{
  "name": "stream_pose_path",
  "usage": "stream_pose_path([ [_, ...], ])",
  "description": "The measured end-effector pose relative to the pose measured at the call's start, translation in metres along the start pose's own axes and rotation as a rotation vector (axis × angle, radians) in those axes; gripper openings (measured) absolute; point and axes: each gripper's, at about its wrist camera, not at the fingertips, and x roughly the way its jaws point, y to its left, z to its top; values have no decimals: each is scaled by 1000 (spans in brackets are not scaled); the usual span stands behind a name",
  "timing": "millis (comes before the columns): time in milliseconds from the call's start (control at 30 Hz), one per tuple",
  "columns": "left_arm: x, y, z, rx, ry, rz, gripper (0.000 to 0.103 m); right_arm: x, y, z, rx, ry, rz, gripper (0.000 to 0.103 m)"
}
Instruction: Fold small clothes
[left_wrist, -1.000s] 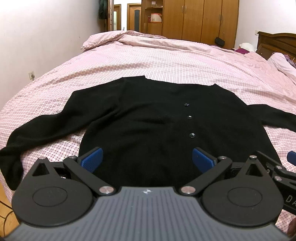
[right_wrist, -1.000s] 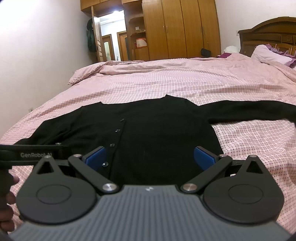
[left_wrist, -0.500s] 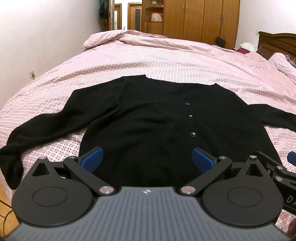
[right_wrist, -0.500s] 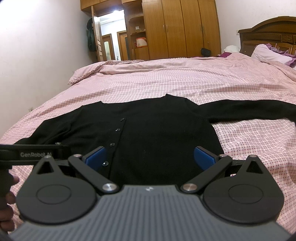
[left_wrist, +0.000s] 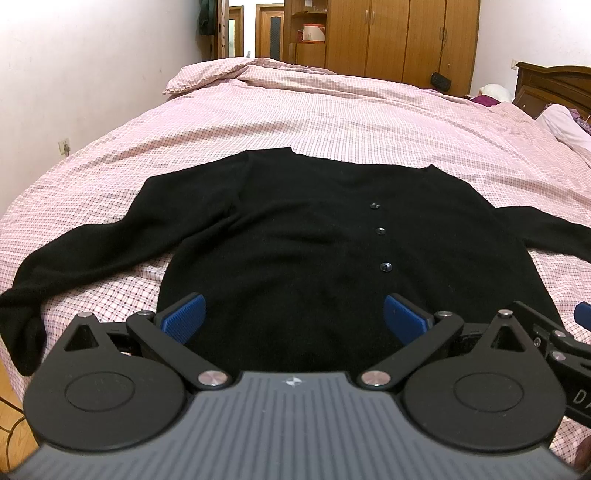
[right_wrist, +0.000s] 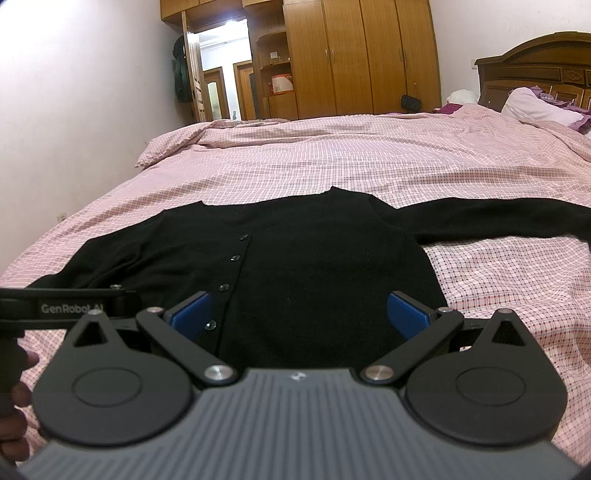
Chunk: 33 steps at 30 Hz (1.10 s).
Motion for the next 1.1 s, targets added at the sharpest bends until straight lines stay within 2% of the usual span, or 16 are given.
stream_pose_path([
  [867, 0, 1, -2, 0, 13, 0, 103, 3, -2, -4, 16, 8, 6, 103],
  [1100, 16, 2, 9, 25, 34, -2, 103, 10, -7, 5, -6, 12, 32, 103],
])
